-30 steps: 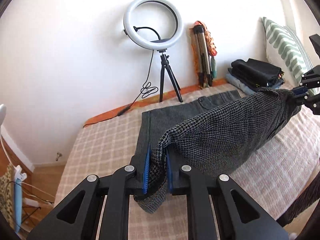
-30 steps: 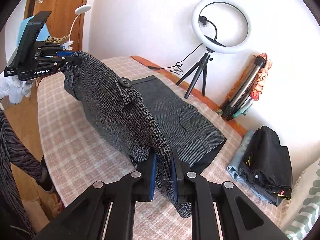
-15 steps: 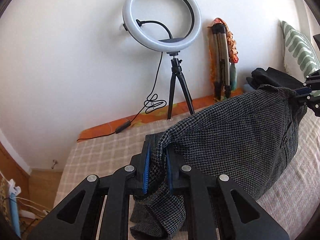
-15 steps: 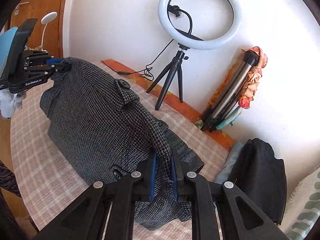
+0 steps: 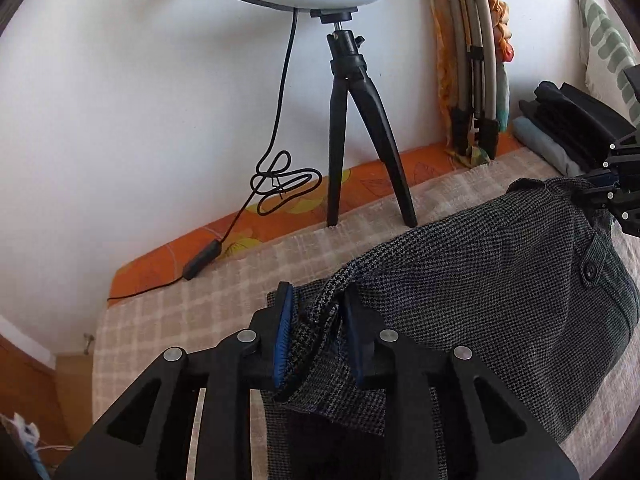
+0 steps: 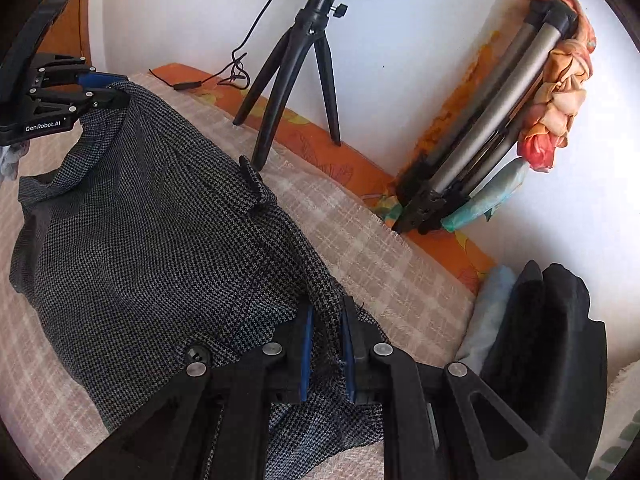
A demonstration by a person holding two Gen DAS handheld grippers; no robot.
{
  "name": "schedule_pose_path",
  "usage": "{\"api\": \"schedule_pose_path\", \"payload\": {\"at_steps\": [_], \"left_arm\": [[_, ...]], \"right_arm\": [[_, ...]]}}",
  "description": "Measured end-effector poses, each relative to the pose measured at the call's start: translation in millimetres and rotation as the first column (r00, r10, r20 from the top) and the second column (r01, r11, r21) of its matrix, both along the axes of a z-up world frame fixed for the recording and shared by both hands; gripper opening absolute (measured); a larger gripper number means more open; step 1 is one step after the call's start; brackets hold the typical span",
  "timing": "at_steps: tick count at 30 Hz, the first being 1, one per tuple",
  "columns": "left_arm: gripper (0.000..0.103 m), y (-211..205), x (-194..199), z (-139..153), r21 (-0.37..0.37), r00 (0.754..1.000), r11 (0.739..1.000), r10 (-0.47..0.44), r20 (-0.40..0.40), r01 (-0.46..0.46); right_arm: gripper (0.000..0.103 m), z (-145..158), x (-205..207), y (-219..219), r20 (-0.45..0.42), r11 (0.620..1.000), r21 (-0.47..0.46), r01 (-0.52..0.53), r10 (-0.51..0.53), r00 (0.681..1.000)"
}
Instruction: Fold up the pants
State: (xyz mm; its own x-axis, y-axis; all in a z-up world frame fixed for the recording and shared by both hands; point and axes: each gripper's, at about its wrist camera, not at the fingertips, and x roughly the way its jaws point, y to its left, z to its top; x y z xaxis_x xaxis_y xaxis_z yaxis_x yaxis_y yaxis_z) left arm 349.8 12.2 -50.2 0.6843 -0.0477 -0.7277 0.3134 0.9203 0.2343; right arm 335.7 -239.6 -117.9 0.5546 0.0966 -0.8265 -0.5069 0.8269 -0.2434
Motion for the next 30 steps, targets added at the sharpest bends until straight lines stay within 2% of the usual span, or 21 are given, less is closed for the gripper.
{"api": "schedule_pose_path", "payload": {"at_steps": [5, 7, 9, 11, 17, 20, 22, 24, 27, 30], "left_arm": [[0.053, 19, 17, 0, -0.013, 0.999, 1.0, 0.011, -0.031, -0.011], [0.053, 28, 23, 3, 0.002, 0.999, 1.0, 0.015, -0.034, -0.015], [0.053, 43, 29, 7, 0.003, 0.997, 0.998, 0.056, -0.048, -0.056], [0.053, 59, 30, 15, 0.009, 0.994, 0.994, 0.107, -0.024, -0.107], [0.053, 85, -3, 29, -0.096, 0.99, 0.985, 0.141, -0.007, -0.141], [0.053, 73, -23, 21, -0.093, 0.994, 0.989, 0.113, -0.009, -0.113], [0.053, 57, -36, 14, -0.106, 0.997, 0.991, 0.08, -0.01, -0.081], [0.053, 41, -50, 10, -0.125, 0.999, 0.991, 0.041, -0.02, -0.044], [0.053, 14, -70, 5, -0.131, 1.0, 0.991, -0.021, -0.004, 0.02], [0.053, 0, -85, 3, -0.136, 0.998, 0.989, -0.065, -0.009, 0.064]], "right_arm": [[0.011, -21, 13, 2, -0.033, 1.0, -0.02, -0.007, 0.006, 0.999], [0.011, -25, 16, 3, -0.043, 1.0, -0.029, -0.005, 0.004, 0.999], [0.011, -28, 19, 3, -0.048, 0.999, -0.037, -0.002, 0.001, 0.999], [0.011, -30, 21, 2, -0.052, 0.999, -0.032, 0.005, -0.007, 0.999], [0.011, -29, 28, -1, -0.063, 1.0, -0.018, 0.018, -0.019, 0.998], [0.013, -23, 27, 0, -0.055, 1.0, -0.02, 0.024, -0.025, 0.998], [0.039, -11, 22, -8, -0.013, 0.997, 0.012, 0.077, -0.077, 0.997], [0.049, 2, 16, -28, -0.014, 0.982, 0.1, 0.158, -0.157, 0.987], [0.055, 14, -7, -58, -0.067, 0.941, 0.225, 0.252, -0.243, 0.968], [0.057, 13, -43, -77, -0.119, 0.895, 0.298, 0.331, -0.309, 0.944]]}}
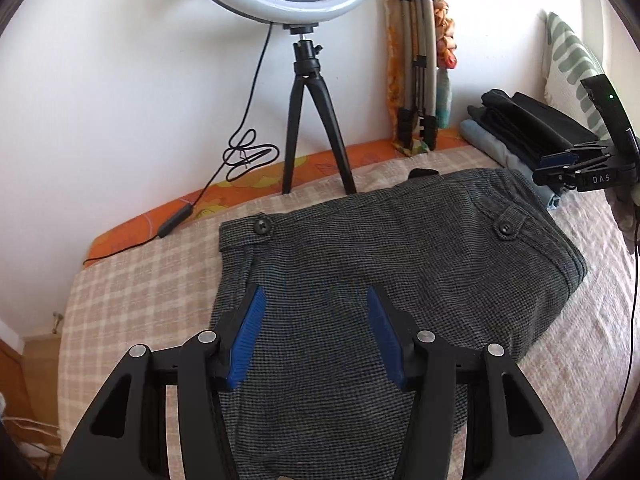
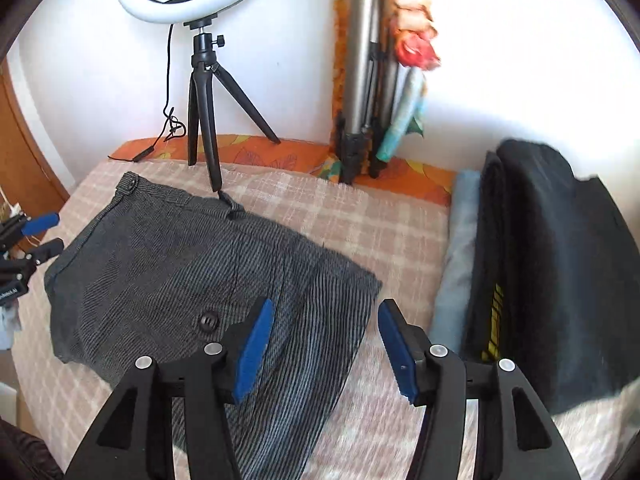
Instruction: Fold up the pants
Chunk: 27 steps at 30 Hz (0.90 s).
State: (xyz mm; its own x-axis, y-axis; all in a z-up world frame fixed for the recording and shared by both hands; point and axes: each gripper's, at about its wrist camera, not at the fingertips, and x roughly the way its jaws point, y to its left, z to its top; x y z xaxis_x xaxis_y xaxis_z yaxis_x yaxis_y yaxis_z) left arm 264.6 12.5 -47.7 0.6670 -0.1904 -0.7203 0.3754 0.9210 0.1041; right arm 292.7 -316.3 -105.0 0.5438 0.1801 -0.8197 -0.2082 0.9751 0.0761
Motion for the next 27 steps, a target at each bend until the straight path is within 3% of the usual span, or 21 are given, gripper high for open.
{"api": "schedule_pose_path", "payload": {"at_steps": [4, 8, 10, 12, 16, 19, 27], "left_arm": [[0.053, -10, -14, -5, 0.047, 1.0, 0.999, -0.026, 0.006, 0.025], [0.053, -5, -34, -6, 0.026, 0.999, 0.999, -0.043, -0.013, 0.044], [0.053, -5, -50, -7, 0.037, 0.997, 0.996, -0.078, -0.011, 0.078], [0.053, -6, -69, -11, 0.077, 0.994, 0.991, -0.105, -0.014, 0.105], [0.053, -6, -99, -21, 0.093, 0.983, 0.979, -0.175, -0.056, 0.18], [0.053, -14, -109, -33, 0.15, 0.977, 0.966, -0.201, -0.074, 0.21], [0.05, -37, -110, -61, 0.233, 0.96, 0.932, -0.256, -0.116, 0.277]], "right_arm": [[0.057, -15, -51, -15, -0.073, 0.989, 0.085, 0.121, -0.115, 0.991], [0.058, -38, -91, -21, -0.173, 0.953, 0.202, 0.226, -0.192, 0.966], [0.068, -49, -100, -22, -0.231, 0.926, 0.257, 0.278, -0.22, 0.948], [0.074, -59, -105, -22, -0.283, 0.895, 0.314, 0.316, -0.23, 0.931], [0.074, -71, -104, -22, -0.325, 0.828, 0.419, 0.373, -0.247, 0.913], [0.074, -76, -99, -22, -0.349, 0.767, 0.491, 0.414, -0.262, 0.9], [0.071, -79, -82, -14, -0.333, 0.69, 0.543, 0.479, -0.347, 0.877]]}}
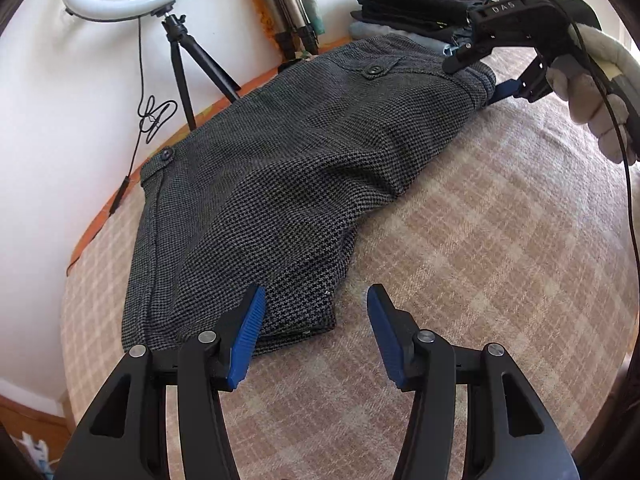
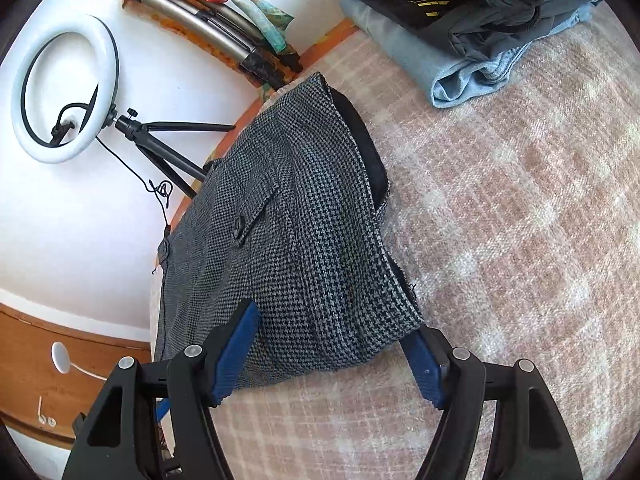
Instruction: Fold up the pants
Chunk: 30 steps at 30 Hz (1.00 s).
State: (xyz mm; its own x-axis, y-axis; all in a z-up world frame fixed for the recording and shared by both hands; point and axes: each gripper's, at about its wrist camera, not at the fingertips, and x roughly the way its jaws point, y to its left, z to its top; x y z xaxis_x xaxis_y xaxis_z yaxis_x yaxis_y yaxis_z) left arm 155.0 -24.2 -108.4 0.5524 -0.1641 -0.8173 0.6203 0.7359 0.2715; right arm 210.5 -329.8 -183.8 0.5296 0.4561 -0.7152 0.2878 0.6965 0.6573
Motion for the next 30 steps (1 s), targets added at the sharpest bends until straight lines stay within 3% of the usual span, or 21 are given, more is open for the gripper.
{"api": "schedule_pose_path", "payload": {"at_steps": [1, 2, 5, 6, 9, 12, 15, 17, 21, 23, 24, 26, 27, 30], "left_arm": [[0.049, -2, 1, -4, 0.009, 1.0, 1.0, -0.007, -0.01, 0.007], [0.044, -3, 2, -7, 0.017, 1.0, 1.0, -0.011, -0.016, 0.011], [0.019, -1, 5, -14, 0.039, 1.0, 0.999, -0.009, -0.019, 0.01], [0.015, 1, 5, -14, 0.037, 1.0, 0.999, -0.01, -0.017, 0.011], [0.012, 7, 8, -14, 0.016, 0.999, 1.0, -0.016, -0.029, 0.016], [0.012, 9, 6, -18, -0.004, 0.999, 1.0, -0.026, -0.029, 0.026], [0.012, 7, 5, -20, 0.007, 0.999, 0.999, -0.037, -0.017, 0.037], [0.014, 10, 5, -19, -0.007, 0.999, 0.999, -0.031, -0.027, 0.031], [0.023, 15, 3, -9, -0.02, 0.997, 0.999, -0.028, -0.065, 0.026], [0.025, 23, -1, 6, -0.082, 0.997, 0.997, -0.018, -0.078, 0.011], [0.031, 31, 1, 16, -0.126, 0.997, 0.992, 0.003, -0.075, -0.012], [0.042, 55, 11, 36, -0.22, 0.993, 0.97, 0.095, -0.062, -0.107], [0.043, 70, 17, 44, -0.258, 0.984, 0.95, 0.166, -0.058, -0.175], [0.043, 116, 39, 51, -0.285, 0.922, 0.878, 0.383, -0.062, -0.384]], "right_arm": [[0.061, 0, 2, 2, 0.0, 1.0, -0.002, -0.001, 0.001, 1.0], [0.058, -1, 4, 2, -0.005, 1.0, -0.006, -0.001, 0.001, 1.0], [0.038, -2, 8, 2, 0.003, 1.0, -0.004, 0.008, -0.008, 1.0], [0.031, 0, 9, 2, 0.006, 1.0, -0.01, 0.005, -0.005, 1.0], [0.022, 16, 12, 2, 0.036, 0.998, -0.052, -0.022, 0.023, 0.999], [0.012, 38, 10, -5, 0.126, 0.987, -0.16, -0.022, 0.043, 0.991], [0.013, 15, 14, -9, 0.043, 0.988, -0.152, -0.04, 0.047, 0.998], [0.016, 9, 15, -9, 0.045, 0.988, -0.146, -0.048, 0.055, 0.997], [0.042, 10, 15, -8, 0.033, 0.985, -0.153, -0.085, 0.091, 0.995], [0.045, 9, 11, -11, 0.026, 0.986, -0.148, -0.082, 0.086, 0.996], [0.052, 8, 6, -15, 0.025, 0.987, -0.141, -0.075, 0.08, 0.997], [0.056, 4, 1, -19, 0.021, 0.992, -0.111, -0.055, 0.057, 0.998], [0.056, 4, 0, -21, 0.02, 0.993, -0.103, -0.051, 0.054, 0.998], [0.056, 8, -1, -19, 0.025, 0.993, -0.108, -0.051, 0.054, 0.998]]}}
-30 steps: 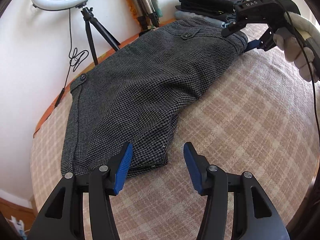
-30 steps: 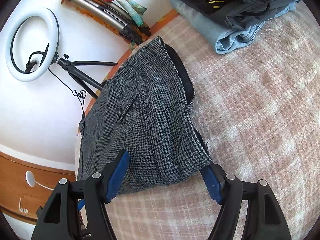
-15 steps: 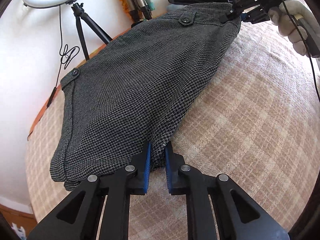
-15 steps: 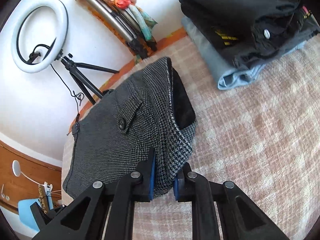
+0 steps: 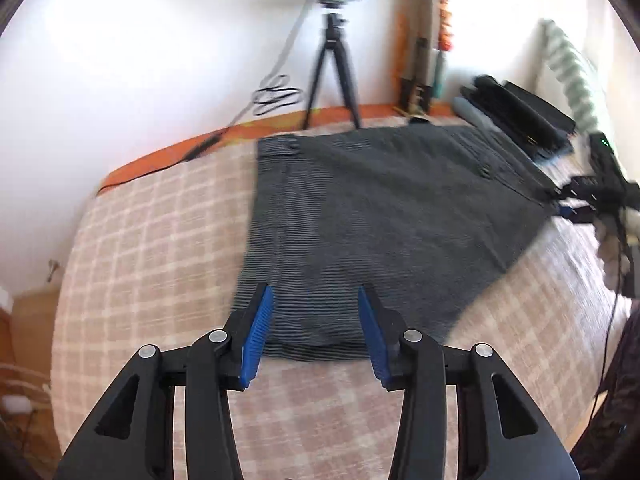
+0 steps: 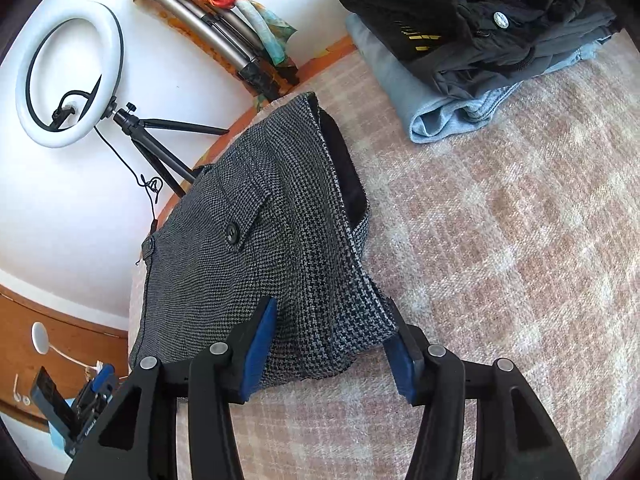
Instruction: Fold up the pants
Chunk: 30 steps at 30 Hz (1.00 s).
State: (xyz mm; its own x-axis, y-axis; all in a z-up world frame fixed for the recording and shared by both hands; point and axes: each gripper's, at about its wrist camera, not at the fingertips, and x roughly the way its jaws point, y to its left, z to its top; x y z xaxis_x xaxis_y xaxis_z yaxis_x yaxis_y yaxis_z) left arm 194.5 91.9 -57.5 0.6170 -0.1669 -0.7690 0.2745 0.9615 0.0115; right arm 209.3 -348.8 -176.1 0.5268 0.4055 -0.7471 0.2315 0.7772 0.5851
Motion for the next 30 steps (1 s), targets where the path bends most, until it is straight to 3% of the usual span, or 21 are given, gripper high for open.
{"api": "schedule_pose_path", "payload": {"at_steps": [4, 11, 13, 15, 20, 24, 27, 30], "left_arm": [[0.043, 34, 23, -7, -0.077, 0.984, 0.982, 0.167, -0.064, -0.172], [0.043, 8, 31, -45, 0.152, 0.984, 0.978, 0.155, -0.083, -0.141], [0.043, 10, 31, -53, 0.187, 0.987, 0.974, 0.144, -0.072, -0.129], [0.044, 9, 31, -52, 0.2, 0.988, 0.972, 0.139, -0.067, -0.123], [0.045, -2, 30, -40, 0.334, 0.993, 0.937, 0.116, -0.023, -0.101], [0.045, -28, 23, -3, 0.222, 0.994, 0.97, 0.082, 0.075, -0.097], [0.045, -70, 18, 12, 0.154, 0.991, 0.988, -0.01, 0.13, -0.01], [0.045, -114, 21, 6, 0.135, 0.985, 0.988, -0.097, 0.145, 0.077]], "right_arm": [[0.057, 2, 1, 8, 0.0, 1.0, -0.024, -0.014, 0.014, 1.0], [0.057, 5, 3, 17, 0.009, 0.996, -0.083, -0.024, 0.025, 1.0], [0.058, 5, 3, 15, 0.006, 0.997, -0.079, -0.017, 0.018, 1.0], [0.06, 3, 1, 12, 0.003, 0.997, -0.076, -0.011, 0.012, 1.0], [0.067, 3, -5, 12, 0.018, 0.998, -0.067, -0.013, 0.014, 1.0], [0.071, 0, -5, 16, 0.03, 1.0, -0.009, 0.007, -0.007, 1.0], [0.071, -1, -6, 18, 0.037, 0.998, 0.044, 0.034, -0.036, 0.999], [0.071, -2, -10, 19, 0.031, 0.996, 0.07, 0.056, -0.058, 0.998]]}}
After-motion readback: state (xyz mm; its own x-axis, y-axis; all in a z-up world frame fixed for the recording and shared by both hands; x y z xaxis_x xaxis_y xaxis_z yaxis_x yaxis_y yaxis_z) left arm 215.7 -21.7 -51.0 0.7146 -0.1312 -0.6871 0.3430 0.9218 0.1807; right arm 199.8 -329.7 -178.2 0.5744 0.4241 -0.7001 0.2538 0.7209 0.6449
